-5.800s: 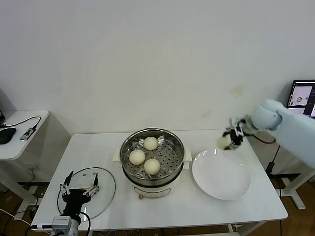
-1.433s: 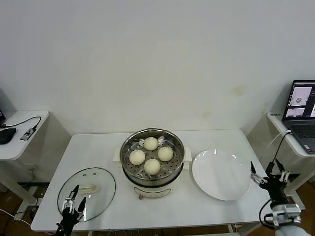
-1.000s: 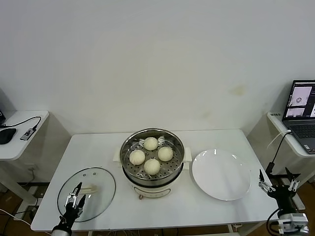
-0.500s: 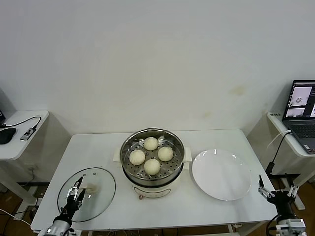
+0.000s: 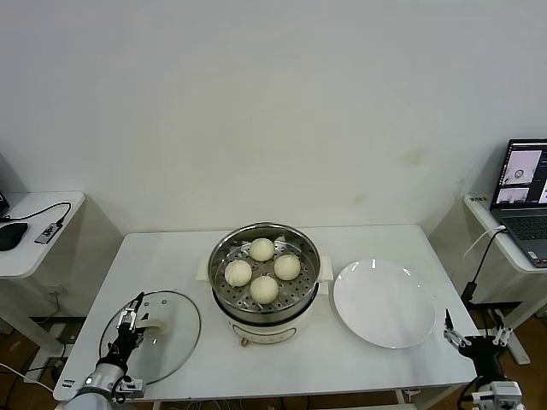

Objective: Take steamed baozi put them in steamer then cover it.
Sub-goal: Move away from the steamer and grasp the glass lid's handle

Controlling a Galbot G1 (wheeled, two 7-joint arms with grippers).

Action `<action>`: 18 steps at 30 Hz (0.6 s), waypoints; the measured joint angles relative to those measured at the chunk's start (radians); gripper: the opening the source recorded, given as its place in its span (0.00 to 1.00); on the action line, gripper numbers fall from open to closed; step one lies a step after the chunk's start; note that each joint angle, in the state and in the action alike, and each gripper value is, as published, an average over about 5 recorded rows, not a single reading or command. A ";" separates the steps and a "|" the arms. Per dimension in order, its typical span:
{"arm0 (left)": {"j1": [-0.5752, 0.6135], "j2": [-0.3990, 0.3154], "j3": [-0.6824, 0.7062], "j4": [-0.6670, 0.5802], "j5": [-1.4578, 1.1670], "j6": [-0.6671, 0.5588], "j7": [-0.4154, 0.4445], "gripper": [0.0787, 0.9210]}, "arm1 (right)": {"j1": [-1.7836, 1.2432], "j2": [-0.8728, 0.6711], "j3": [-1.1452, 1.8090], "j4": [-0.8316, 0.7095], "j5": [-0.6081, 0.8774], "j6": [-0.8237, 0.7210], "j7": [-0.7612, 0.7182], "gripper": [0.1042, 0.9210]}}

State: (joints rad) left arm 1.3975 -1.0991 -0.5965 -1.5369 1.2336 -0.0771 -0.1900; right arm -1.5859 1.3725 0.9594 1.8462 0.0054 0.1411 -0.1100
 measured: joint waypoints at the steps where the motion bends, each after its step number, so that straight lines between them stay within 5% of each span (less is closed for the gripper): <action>1: -0.004 0.000 0.002 0.005 -0.003 0.000 0.001 0.84 | 0.000 0.001 -0.002 -0.001 -0.002 -0.001 0.000 0.88; 18: -0.033 -0.010 0.022 0.057 -0.051 -0.001 -0.009 0.27 | 0.001 0.009 -0.034 0.018 -0.026 -0.014 -0.005 0.88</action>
State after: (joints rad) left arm 1.3643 -1.1090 -0.5746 -1.4803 1.1822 -0.0783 -0.1990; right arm -1.5846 1.3818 0.9254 1.8646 -0.0207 0.1270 -0.1147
